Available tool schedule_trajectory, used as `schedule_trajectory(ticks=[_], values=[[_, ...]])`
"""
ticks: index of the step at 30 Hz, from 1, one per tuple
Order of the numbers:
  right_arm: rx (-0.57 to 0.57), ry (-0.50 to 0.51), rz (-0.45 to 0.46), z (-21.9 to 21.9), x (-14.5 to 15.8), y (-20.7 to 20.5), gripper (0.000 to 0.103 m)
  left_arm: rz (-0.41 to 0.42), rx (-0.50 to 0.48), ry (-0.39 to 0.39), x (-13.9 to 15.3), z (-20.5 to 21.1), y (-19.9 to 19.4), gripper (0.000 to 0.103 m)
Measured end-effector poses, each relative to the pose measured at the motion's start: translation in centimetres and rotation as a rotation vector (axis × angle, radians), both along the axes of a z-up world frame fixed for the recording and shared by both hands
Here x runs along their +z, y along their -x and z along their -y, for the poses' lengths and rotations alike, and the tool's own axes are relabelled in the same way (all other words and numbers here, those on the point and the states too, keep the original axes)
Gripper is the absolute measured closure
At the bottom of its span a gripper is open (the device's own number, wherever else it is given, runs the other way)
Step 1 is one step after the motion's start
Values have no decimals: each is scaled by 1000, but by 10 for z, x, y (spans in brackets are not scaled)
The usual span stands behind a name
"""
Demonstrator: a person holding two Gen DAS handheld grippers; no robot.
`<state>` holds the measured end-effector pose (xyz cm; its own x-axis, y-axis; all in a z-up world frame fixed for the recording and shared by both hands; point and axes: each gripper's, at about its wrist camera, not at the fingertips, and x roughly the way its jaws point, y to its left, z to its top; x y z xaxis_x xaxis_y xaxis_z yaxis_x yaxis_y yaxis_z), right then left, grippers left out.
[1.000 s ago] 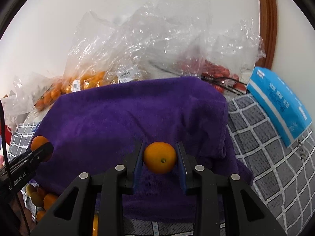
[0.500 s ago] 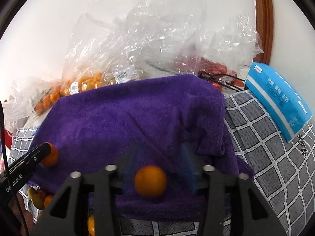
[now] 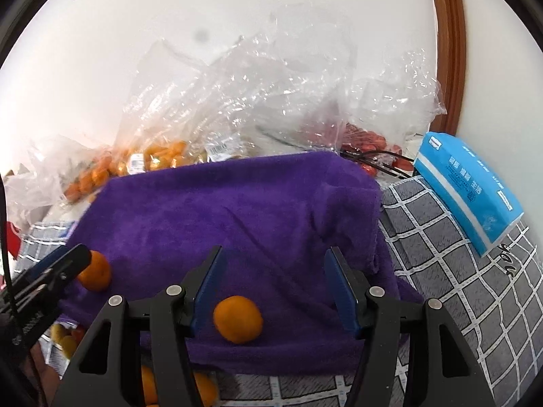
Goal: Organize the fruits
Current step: 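Lower the small orange onto the purple towel and open the right gripper while the left releases its orange, then withdraw both open grippers from the purple towel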
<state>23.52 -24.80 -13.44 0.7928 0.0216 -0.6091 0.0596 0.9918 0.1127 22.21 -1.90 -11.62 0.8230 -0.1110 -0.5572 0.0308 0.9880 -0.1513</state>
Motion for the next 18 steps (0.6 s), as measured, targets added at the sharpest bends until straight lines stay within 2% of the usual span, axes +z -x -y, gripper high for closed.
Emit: schedule_trajectory(ticks=[3,6,10,12,16,18], values=[[-4,-1,38,0,9,8,43,24,1,4,14,-5,5,56],[1,7,14,1,16,11,43,18,13,-3,26,-7,8,56],[-6,-68,8,8,27,25,43,-71,-49,86,32,-16,14,56],[9,-83,-1,6,36,33,43,-98,-64,90,32,-18,21,56],[27,9,-2,-7,55,54,43,-148,-52,29,33,-26,41,56],[39,71,11,-13,62,73,43,-150,-57,24,35,-31,49,56]])
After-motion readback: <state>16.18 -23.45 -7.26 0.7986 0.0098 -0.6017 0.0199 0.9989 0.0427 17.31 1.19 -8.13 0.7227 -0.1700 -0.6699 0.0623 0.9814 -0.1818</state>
